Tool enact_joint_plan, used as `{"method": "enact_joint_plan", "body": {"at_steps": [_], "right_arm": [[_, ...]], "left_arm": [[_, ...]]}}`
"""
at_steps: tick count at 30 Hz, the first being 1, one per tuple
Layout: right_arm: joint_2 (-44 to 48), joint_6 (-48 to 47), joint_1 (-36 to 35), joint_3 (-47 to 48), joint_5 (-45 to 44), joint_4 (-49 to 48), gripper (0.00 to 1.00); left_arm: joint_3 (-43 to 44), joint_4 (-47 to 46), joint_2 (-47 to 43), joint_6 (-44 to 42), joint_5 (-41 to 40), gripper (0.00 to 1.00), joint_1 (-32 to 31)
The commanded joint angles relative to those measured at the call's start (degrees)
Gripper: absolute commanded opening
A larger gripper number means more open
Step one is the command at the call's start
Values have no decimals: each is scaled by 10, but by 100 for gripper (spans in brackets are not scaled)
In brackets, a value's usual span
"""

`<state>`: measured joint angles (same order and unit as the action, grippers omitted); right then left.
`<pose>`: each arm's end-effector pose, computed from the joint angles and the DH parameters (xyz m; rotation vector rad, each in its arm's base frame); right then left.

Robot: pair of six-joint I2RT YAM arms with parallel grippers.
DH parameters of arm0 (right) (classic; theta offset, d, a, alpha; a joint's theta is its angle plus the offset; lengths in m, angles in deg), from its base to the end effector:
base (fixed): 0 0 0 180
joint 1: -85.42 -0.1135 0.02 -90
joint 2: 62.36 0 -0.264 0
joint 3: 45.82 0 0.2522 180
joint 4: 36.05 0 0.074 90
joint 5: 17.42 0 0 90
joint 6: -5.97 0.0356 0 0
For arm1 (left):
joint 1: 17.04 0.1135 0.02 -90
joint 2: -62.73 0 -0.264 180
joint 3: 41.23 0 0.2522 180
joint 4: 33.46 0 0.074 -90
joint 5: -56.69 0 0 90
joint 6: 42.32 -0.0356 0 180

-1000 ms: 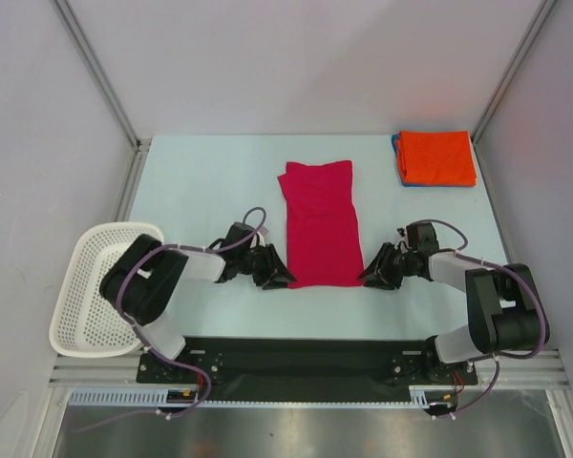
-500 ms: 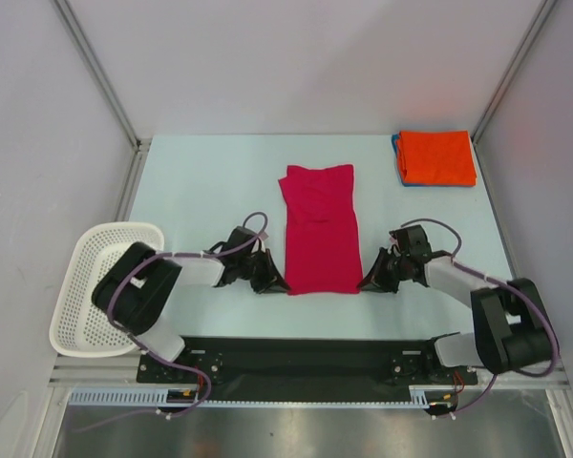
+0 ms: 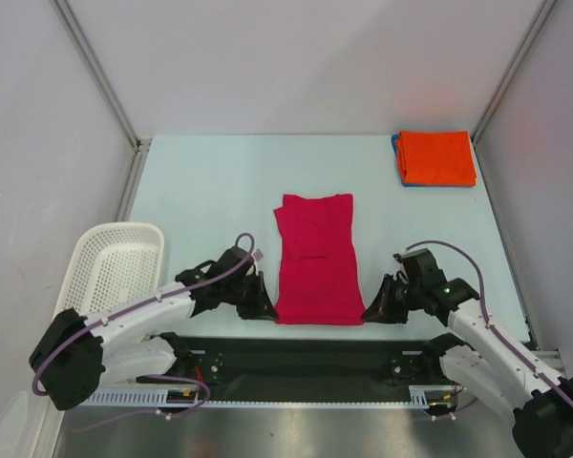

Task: Fold and stack the t-shirts
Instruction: Fold the tshirt

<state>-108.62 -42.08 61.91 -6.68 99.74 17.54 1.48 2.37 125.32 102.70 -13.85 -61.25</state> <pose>0.1214 0.0705 0.1808 0.2748 2.7986 0.9668 0.1324 -0.1453 0.1732 -0.1180 2.8434 -0.9835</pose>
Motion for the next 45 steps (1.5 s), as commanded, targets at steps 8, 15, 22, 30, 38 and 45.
{"method": "enact_joint_plan", "body": {"at_steps": [8, 15, 22, 30, 38, 45], "right_arm": [[-233, -82, 59, 337, -55, 39, 0], [-471, -119, 104, 558, -30, 5, 0], [-660, -141, 125, 718, -29, 3, 0], [-751, -164, 151, 776, -4, -10, 0], [-838, -184, 169, 859, 11, -42, 20], [-885, -216, 192, 1007, -32, 77, 54]], "left_arm": [[376, 206, 183, -160, -74, 0, 111], [679, 300, 444, -258, -46, 0, 198], [864, 317, 597, -264, -24, 0, 223], [881, 279, 657, -244, 0, 1, 241], [903, 226, 699, -231, -3, 18, 256], [909, 199, 625, -245, -110, 58, 267]]}}
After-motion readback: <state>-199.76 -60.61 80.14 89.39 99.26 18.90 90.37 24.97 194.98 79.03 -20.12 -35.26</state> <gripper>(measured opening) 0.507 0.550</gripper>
